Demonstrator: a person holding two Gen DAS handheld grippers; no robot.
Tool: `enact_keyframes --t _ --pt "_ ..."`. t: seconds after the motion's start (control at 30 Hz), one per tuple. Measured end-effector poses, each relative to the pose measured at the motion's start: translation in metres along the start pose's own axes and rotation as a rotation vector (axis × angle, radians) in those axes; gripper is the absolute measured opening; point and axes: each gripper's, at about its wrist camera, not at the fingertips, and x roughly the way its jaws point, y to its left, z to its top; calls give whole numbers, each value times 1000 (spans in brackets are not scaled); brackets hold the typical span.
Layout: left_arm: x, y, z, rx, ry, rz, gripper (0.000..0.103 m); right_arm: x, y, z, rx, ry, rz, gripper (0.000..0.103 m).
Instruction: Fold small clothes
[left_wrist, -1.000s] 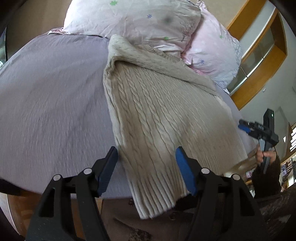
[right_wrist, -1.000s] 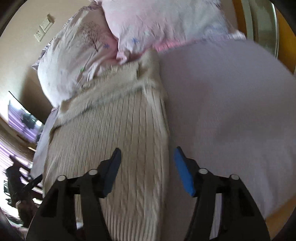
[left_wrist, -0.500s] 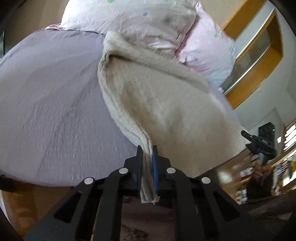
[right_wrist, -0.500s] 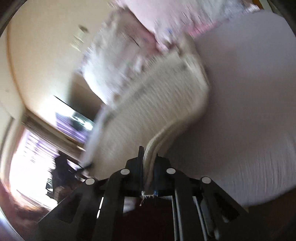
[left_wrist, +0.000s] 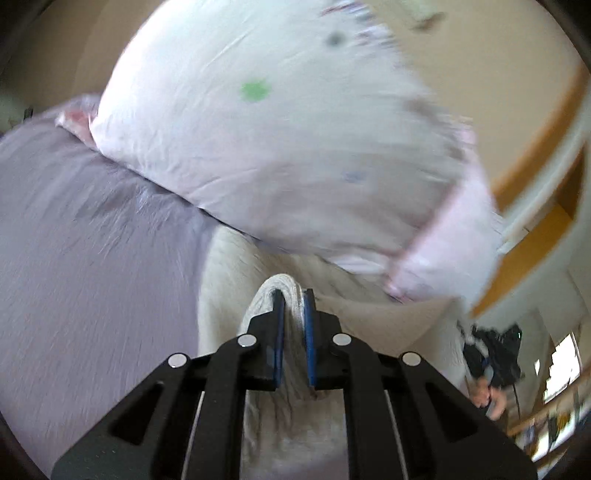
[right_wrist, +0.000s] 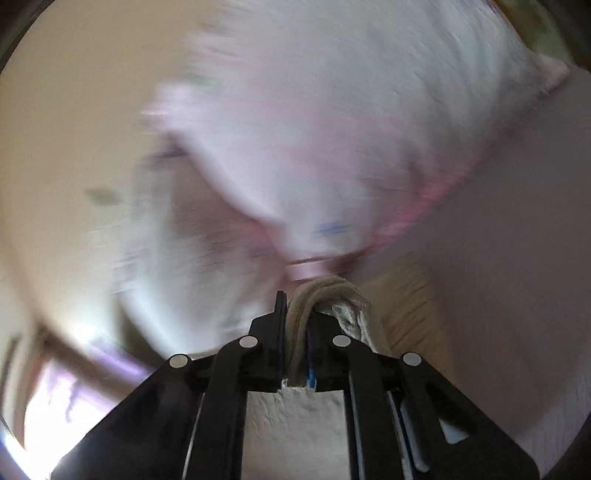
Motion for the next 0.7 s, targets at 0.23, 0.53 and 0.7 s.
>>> enact_keyframes --t 0.23,0.53,0.7 --pt "-9 22 4 -81 -25 7 61 4 -23 -1 27 -56 23 87" --pt "4 8 -17 77 142 98 76 -1 -21 4 -43 -53 56 90" --pt "30 9 -21 102 206 140 75 0 -21 6 -39 -47 58 90"
